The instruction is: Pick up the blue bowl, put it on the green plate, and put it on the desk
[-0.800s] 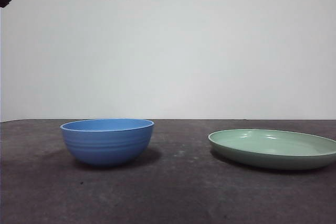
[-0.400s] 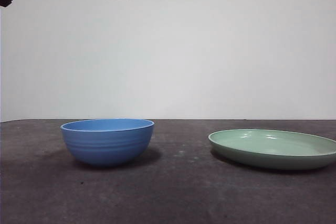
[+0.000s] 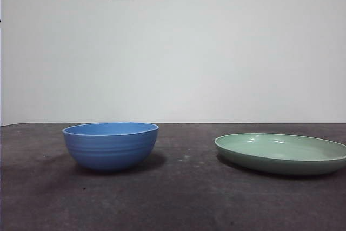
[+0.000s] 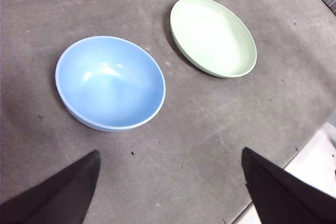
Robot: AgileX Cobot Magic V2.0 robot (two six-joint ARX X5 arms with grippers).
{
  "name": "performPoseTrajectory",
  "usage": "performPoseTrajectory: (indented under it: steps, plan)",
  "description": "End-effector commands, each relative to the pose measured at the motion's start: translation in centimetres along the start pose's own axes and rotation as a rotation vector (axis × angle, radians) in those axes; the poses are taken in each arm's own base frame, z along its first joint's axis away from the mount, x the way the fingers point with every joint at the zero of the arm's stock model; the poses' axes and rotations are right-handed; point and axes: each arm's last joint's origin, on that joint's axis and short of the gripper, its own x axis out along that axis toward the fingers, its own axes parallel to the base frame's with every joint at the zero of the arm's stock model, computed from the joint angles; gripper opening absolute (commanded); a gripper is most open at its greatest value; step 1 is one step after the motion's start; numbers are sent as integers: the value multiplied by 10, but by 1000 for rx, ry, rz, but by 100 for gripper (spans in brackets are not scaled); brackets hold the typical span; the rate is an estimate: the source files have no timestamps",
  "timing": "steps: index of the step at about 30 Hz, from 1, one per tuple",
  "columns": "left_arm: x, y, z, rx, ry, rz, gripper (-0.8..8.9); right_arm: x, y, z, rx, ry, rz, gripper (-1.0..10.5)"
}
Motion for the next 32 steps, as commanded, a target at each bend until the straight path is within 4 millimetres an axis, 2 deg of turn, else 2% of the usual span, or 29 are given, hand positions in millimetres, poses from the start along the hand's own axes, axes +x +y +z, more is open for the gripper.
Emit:
performPoseTrajectory:
  steps: [1, 7, 15, 19, 23, 32]
  plan:
    - [-2, -3, 6, 5, -21, -6, 444, -3, 2, 4, -3, -19, 2, 404]
    - [2, -2, 15, -12, -17, 26, 441, -3, 2, 4, -2, -18, 0, 404]
    - [19, 2, 51, -19, 30, 104, 436, -3, 1, 5, -3, -19, 0, 403]
    - [40, 8, 67, -27, 84, 136, 436, -3, 2, 5, -3, -19, 0, 403]
    - [68, 19, 77, -36, 162, 208, 433, -3, 1, 5, -3, -19, 0, 403]
    - [131, 51, 79, -76, 296, 263, 433, -3, 1, 5, -3, -19, 0, 403]
